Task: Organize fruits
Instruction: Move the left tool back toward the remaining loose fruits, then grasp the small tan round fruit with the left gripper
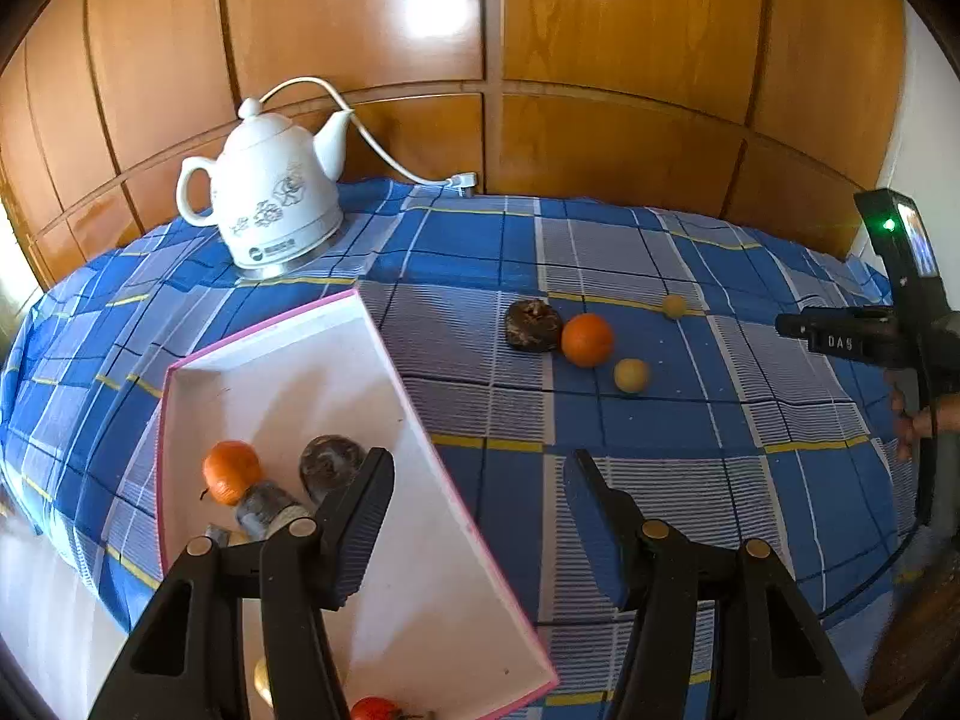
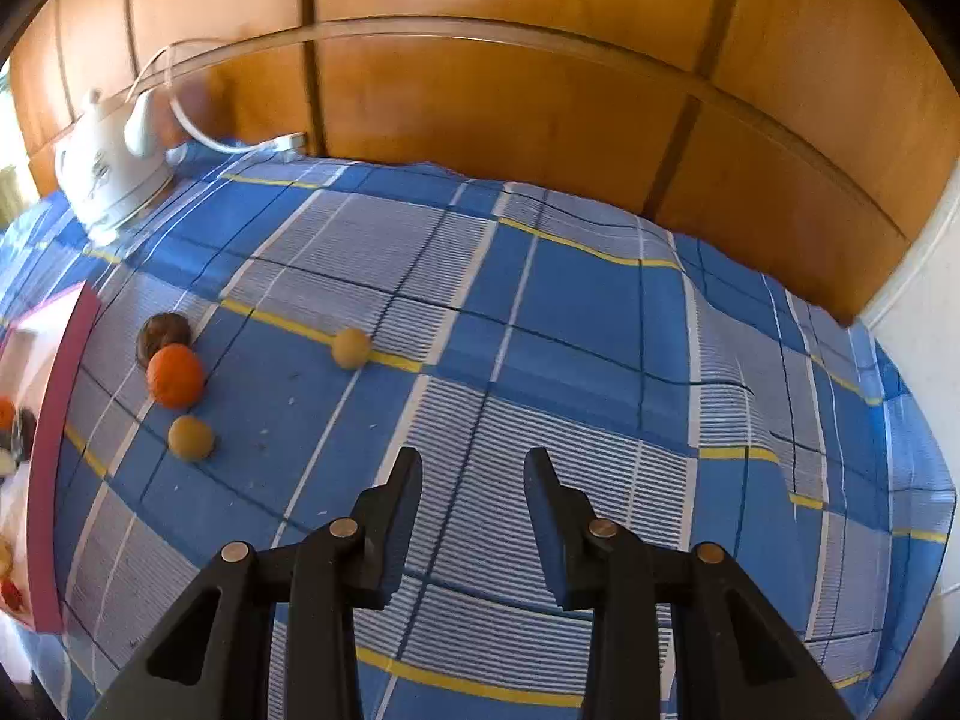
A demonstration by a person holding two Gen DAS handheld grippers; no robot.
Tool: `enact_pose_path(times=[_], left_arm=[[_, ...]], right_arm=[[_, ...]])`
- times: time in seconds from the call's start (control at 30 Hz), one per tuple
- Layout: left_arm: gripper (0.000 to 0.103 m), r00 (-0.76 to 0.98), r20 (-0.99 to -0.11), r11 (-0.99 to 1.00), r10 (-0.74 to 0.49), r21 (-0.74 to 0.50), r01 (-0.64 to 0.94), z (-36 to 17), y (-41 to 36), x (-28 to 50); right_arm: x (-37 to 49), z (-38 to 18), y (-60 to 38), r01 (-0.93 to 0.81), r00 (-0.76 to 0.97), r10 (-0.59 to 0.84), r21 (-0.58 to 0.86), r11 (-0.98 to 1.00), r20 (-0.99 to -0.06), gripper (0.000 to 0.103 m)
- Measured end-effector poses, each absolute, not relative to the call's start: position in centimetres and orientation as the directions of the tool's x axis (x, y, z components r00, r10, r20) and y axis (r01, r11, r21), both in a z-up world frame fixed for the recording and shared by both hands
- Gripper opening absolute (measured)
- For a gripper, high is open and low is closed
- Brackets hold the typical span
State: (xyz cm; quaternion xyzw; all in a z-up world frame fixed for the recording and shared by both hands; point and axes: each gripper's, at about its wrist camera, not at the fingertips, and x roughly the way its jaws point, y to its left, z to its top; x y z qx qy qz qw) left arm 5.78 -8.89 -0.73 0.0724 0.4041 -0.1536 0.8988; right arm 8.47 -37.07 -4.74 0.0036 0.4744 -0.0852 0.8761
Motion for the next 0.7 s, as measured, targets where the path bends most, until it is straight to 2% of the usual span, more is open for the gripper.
enact_pose_path(times=[0.17,0.7], left_arm=[[0.06,0.641,-0.739,0.931,-0.209,0.051,0.362,-0.6,-10.7,5.9],[0.06,0.63,-0.745,0.903,-0.22,0.09,0.421,-1.0,-13.9,6.5]], right_arm=[[8.5,-4.2,-38.2,0.191,0.537,-0.095,0.012,0.981,-0.838,0.036],[8.5,-3.6,-38.4,0.203,0.541,-0.07,0.05,0.978,-0.838,0.036]])
